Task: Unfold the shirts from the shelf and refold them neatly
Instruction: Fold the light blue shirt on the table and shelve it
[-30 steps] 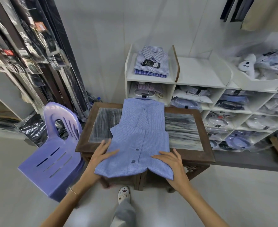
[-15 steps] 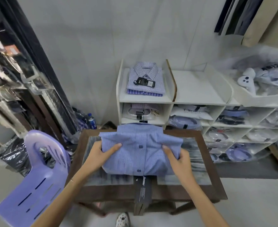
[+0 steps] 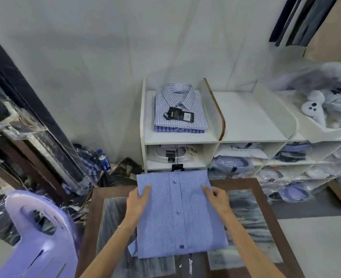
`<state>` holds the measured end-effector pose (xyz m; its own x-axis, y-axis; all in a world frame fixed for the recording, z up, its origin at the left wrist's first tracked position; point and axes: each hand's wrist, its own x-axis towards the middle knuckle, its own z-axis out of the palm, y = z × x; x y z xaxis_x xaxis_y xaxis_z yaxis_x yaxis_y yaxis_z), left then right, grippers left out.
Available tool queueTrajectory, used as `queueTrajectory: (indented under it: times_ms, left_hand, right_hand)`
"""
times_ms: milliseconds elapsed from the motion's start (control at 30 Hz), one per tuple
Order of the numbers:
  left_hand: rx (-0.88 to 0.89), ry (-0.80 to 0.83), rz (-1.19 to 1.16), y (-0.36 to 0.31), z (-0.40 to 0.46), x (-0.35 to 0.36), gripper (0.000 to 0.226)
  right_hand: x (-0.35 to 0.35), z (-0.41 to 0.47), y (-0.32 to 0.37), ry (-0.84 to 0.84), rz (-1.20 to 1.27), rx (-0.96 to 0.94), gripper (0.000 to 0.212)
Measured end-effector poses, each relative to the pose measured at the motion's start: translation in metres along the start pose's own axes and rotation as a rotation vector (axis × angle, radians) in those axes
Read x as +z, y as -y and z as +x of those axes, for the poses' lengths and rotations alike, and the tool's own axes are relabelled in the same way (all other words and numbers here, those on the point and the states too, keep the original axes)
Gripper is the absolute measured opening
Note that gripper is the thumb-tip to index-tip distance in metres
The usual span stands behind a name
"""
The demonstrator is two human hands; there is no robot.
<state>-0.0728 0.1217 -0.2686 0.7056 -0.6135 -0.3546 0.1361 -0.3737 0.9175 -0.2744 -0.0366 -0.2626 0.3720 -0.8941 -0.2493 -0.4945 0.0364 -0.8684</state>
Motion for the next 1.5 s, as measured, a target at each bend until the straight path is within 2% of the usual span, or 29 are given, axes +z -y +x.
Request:
queueTrajectory:
  times_ms: [167, 233, 333, 433, 567, 700, 800, 1067, 1167, 1267, 1333, 1400, 1433, 1500]
  left_hand:
    - [0.058, 0.015, 0.011, -0.013, 0.016, 0.006, 0.034]
    - [0.057, 0.008, 0.040, -0.016, 0.018, 0.005, 0.036]
    - [0.041, -0.061, 0.107, -0.004, 0.002, -0.002, 0.036]
    - [0.025, -0.140, 0.182, 0.011, -0.037, -0.012, 0.027]
    - [0.063, -0.281, 0.296, 0.030, -0.069, -0.026, 0.033]
    - [0.001, -0.267, 0.286, 0.040, -0.084, -0.023, 0.039]
    - [0.000, -0.326, 0.273, 0.034, -0.087, -0.018, 0.043]
    - [0.131, -0.360, 0.210, 0.028, -0.096, 0.005, 0.016]
    - [0.235, -0.335, 0.144, 0.022, -0.101, 0.008, 0.013]
    - [0.220, -0.223, 0.023, 0.024, -0.101, 0.005, 0.014]
    - [0.151, -0.173, -0.016, 0.032, -0.100, 0.001, 0.011]
    - [0.054, -0.158, -0.029, 0.043, -0.097, -0.003, 0.015]
    - [0.021, -0.152, -0.028, 0.047, -0.095, -0.005, 0.021]
    - [0.038, -0.096, -0.012, 0.043, -0.092, -0.003, 0.041]
  right_hand:
    - [-0.006, 0.013, 0.007, -0.074, 0.027, -0.039, 0.051]
    - [-0.009, 0.018, 0.012, -0.043, 0.026, 0.001, 0.052]
    - [-0.012, 0.010, 0.011, 0.015, 0.021, 0.011, 0.051]
    - [-0.016, -0.010, 0.002, -0.058, -0.014, -0.063, 0.053]
    - [-0.022, -0.033, -0.008, -0.145, -0.026, -0.107, 0.056]
    - [-0.023, -0.048, -0.017, -0.114, 0.041, -0.066, 0.051]
    - [-0.022, -0.055, -0.021, -0.063, 0.092, -0.034, 0.043]
    - [-0.019, -0.059, -0.022, 0.024, 0.202, 0.036, 0.030]
    - [-0.019, -0.058, -0.023, 0.034, 0.266, 0.111, 0.026]
    - [-0.027, -0.060, -0.023, 0.114, 0.415, 0.133, 0.021]
    - [-0.033, -0.062, -0.029, 0.200, 0.478, 0.119, 0.033]
    - [-0.035, -0.064, -0.035, 0.244, 0.491, 0.164, 0.066]
    - [-0.035, -0.065, -0.035, 0.254, 0.499, 0.186, 0.075]
    - [-0.034, -0.064, -0.030, 0.270, 0.505, 0.208, 0.058]
